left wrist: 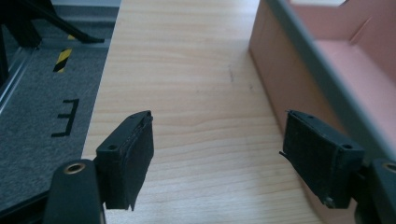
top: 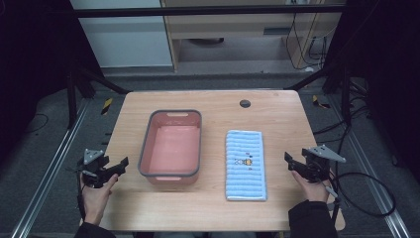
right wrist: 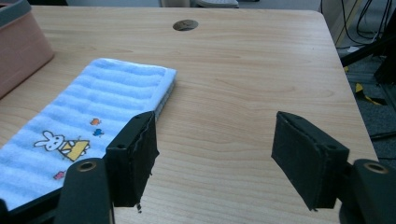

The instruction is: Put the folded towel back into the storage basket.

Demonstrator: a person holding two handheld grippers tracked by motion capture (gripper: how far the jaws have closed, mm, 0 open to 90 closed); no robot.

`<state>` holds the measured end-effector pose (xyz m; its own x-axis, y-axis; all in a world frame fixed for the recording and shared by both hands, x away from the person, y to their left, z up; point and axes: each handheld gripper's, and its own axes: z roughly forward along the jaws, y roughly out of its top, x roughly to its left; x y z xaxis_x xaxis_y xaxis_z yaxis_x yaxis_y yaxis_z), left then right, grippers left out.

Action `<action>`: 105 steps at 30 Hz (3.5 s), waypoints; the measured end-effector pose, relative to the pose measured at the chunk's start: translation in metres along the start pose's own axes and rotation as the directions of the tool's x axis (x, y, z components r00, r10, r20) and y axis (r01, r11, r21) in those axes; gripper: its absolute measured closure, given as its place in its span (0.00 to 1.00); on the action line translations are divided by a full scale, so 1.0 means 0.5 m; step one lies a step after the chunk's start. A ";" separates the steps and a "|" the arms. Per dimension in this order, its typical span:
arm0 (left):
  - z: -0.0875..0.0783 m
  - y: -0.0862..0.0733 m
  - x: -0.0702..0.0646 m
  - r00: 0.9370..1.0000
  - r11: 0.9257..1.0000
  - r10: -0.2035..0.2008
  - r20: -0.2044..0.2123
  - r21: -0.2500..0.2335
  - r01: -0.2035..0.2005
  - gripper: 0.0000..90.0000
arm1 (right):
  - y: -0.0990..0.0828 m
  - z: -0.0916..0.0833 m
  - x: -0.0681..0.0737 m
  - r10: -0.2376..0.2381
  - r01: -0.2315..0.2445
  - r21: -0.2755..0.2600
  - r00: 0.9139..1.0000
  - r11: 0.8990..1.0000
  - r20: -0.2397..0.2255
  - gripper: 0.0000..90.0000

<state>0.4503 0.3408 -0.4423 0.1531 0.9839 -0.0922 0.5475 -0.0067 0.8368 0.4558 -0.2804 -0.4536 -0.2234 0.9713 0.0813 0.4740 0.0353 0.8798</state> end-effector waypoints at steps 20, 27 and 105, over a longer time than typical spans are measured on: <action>-0.075 0.041 -0.100 0.988 0.993 0.078 0.130 -0.103 -0.065 0.28 | 0.035 -0.040 0.002 0.000 -0.004 -0.061 0.999 0.998 -0.053 0.41; -0.080 0.039 -0.147 0.976 0.989 0.122 0.180 -0.109 -0.103 0.29 | 0.051 -0.050 0.012 -0.005 -0.001 -0.078 0.997 0.997 -0.076 0.43; 0.098 -0.001 -0.558 0.860 0.942 0.322 0.395 -0.049 -0.331 0.49 | 0.123 0.118 0.060 -0.084 0.090 0.040 0.987 0.995 -0.139 0.53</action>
<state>0.4477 0.0577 -0.4437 0.6333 0.7735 -0.0229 0.4248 -0.3227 0.8458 0.5285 -0.2351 -0.4250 -0.3783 0.9229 0.0718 0.4859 0.1320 0.8640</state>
